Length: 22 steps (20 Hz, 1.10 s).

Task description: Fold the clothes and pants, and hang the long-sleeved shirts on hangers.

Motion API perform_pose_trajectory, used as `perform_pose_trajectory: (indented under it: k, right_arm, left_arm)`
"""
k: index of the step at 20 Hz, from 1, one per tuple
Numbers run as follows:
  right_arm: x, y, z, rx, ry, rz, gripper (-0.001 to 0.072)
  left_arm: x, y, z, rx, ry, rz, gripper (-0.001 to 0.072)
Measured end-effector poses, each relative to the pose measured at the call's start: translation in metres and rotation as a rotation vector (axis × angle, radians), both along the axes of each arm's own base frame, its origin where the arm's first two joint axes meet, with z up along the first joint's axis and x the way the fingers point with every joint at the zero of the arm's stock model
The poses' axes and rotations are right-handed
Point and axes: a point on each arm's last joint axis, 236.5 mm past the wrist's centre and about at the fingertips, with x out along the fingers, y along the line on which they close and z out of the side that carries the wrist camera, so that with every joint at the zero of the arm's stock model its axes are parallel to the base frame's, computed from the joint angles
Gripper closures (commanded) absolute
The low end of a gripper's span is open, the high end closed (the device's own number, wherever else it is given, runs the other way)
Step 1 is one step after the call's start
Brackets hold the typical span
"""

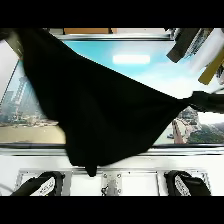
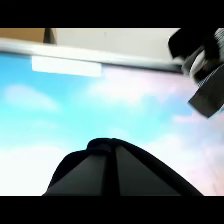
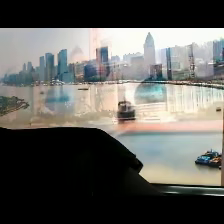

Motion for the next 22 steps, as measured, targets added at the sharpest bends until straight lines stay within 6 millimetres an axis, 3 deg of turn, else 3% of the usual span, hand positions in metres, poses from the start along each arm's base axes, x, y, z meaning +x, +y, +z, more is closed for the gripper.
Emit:
perform_pose_trajectory:
  k: [3,5,6,7,8,11,13,15,16,19,22]
  right_arm:
    - [0.053,-0.007,-0.037,0.020,0.025,-0.044,0.0704]
    - [0.089,-0.007,-0.052,0.022,-0.009,-0.060,0.0692]
    - [0.107,-0.007,-0.058,0.020,-0.034,-0.066,0.0580]
    - [0.122,-0.006,-0.059,0.020,-0.064,-0.074,0.0282]
    - [0.137,-0.007,-0.058,0.017,-0.104,-0.087,0.0093]
    - [0.164,-0.016,-0.041,0.003,-0.213,-0.122,0.0080]
    - [0.166,-0.024,-0.026,-0.011,-0.259,-0.133,0.0112]
    - [0.155,-0.030,-0.017,-0.035,-0.261,-0.126,0.0271]
    - [0.146,-0.030,-0.017,-0.050,-0.246,-0.115,0.0269]
    - [0.118,-0.029,-0.026,-0.080,-0.183,-0.083,0.0269]
    - [0.097,-0.027,-0.041,-0.087,-0.125,-0.066,0.0270]
  left_arm:
    - [0.058,-0.016,-0.076,-0.001,0.124,-0.033,0.0697]
    - [0.085,-0.029,-0.106,0.001,0.160,-0.055,0.0658]
    - [0.097,-0.034,-0.119,0.003,0.174,-0.062,0.0349]
    - [0.107,-0.036,-0.128,0.003,0.184,-0.066,0.0091]
    - [0.115,-0.037,-0.134,0.003,0.194,-0.069,0.0075]
    - [0.122,-0.023,-0.149,0.003,0.254,-0.065,0.0076]
    - [0.112,0.000,-0.161,0.013,0.324,-0.044,0.0093]
    - [0.090,0.027,-0.187,0.037,0.429,-0.011,0.0093]
    - [0.076,0.039,-0.204,0.043,0.492,0.007,0.0093]
    - [0.015,0.060,-0.279,0.034,0.721,0.044,0.0093]
    - [-0.054,0.058,-0.361,-0.011,0.935,0.063,0.0093]
